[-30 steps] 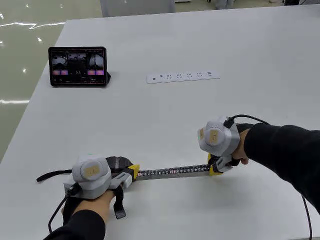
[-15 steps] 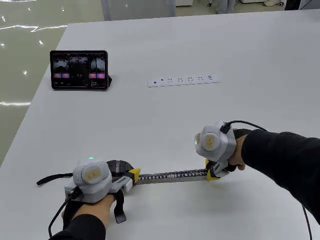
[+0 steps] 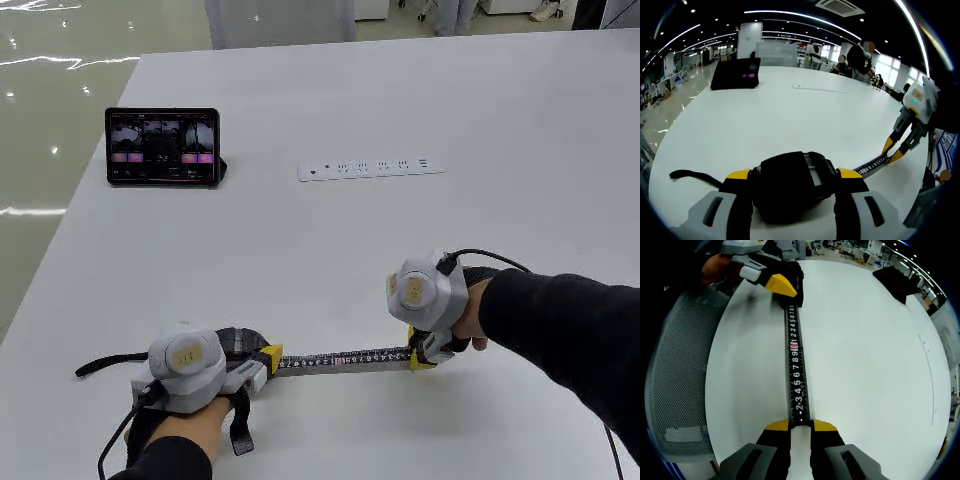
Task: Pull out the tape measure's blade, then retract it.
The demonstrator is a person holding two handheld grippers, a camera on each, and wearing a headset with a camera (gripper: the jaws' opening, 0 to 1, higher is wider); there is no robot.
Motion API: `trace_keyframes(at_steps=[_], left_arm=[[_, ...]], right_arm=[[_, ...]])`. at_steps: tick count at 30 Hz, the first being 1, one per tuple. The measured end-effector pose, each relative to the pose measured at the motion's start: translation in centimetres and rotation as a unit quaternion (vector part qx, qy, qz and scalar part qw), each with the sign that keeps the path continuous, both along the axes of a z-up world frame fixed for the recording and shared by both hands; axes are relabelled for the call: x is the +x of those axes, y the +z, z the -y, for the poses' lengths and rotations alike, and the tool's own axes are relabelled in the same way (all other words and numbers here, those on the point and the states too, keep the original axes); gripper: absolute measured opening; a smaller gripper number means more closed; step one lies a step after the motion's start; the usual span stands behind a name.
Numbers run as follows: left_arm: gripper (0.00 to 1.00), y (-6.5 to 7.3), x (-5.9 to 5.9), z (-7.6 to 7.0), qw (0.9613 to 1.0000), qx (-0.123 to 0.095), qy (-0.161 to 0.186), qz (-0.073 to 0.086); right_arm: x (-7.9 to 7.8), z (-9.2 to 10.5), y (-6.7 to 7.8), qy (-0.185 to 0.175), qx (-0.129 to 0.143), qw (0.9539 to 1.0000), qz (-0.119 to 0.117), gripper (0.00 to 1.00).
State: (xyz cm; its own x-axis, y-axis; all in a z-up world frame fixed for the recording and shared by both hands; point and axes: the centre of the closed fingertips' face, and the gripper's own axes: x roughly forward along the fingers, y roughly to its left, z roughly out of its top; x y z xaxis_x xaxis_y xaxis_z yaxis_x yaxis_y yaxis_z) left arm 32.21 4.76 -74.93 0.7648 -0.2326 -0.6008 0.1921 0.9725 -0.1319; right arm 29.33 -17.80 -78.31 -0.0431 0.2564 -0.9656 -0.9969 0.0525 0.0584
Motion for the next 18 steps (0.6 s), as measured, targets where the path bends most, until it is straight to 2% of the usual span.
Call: trace_keyframes(at_steps=[18], left_arm=[[0.62, 0.01, -0.09, 0.01, 1.0000, 0.000, 0.000, -0.003]], right_arm=[[-0.02, -0.96, 0.01, -0.001, 0.004, 1.0000, 0.002, 0.10]])
